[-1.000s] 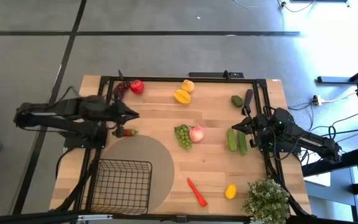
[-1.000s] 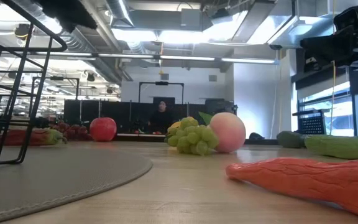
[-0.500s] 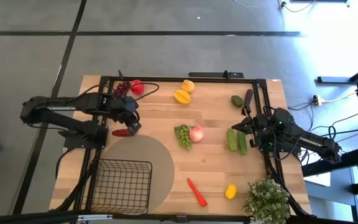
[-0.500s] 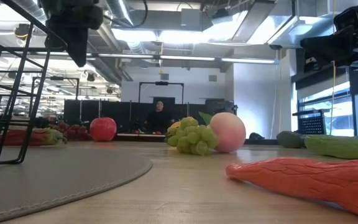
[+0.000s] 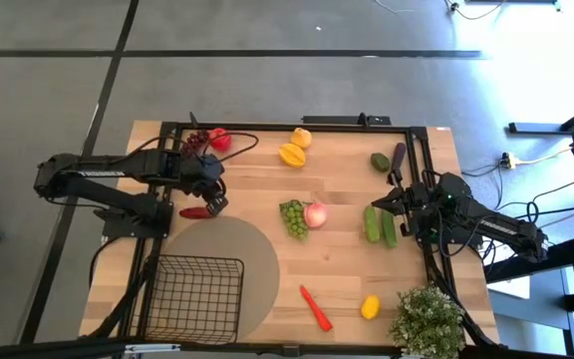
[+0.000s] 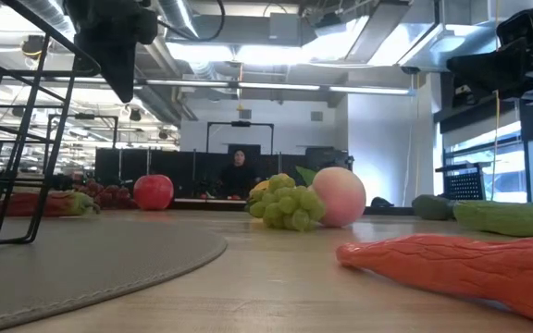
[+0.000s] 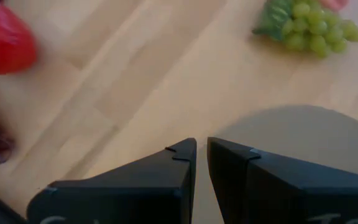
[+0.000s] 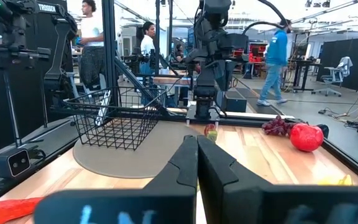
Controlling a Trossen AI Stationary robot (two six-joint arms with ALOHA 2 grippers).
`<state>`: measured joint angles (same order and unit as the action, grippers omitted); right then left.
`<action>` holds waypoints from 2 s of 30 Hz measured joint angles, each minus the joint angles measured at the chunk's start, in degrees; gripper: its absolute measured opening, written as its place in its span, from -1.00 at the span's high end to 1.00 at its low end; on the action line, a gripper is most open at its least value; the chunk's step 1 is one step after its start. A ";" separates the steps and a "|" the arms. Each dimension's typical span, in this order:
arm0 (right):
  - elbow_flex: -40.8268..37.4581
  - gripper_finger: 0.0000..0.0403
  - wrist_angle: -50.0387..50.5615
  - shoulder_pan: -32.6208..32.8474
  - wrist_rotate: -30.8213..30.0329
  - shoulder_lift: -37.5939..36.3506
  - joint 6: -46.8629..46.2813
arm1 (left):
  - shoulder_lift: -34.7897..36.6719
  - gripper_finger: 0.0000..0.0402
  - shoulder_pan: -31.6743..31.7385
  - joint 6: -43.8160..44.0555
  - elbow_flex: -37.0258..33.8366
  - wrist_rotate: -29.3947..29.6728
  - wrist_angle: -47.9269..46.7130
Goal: Build produce basket
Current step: Put the red apple into the wire basket
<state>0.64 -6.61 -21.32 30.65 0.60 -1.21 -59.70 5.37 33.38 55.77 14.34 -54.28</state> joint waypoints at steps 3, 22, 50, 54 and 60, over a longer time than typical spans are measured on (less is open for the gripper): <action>0.00 1.00 -0.02 0.02 -1.14 0.00 -0.20 | 0.00 0.84 0.52 6.30 0.00 6.22 0.20; 0.00 1.00 -0.02 0.00 -13.08 0.00 0.17 | -2.57 0.84 32.63 13.59 -0.02 -0.83 9.21; 0.00 1.00 0.07 0.01 -13.09 0.00 0.04 | -11.58 0.84 41.77 9.98 -0.04 -13.05 14.92; 0.00 1.00 0.08 0.00 -13.09 0.00 0.15 | -11.58 0.84 41.72 10.00 -0.04 -17.33 14.90; 0.00 1.00 0.09 0.01 -13.09 0.00 0.12 | -11.58 0.84 40.78 9.75 -0.04 -17.98 14.88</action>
<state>0.64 -6.52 -21.31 17.56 0.60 -1.10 -71.29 46.15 43.12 55.72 -3.64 -39.40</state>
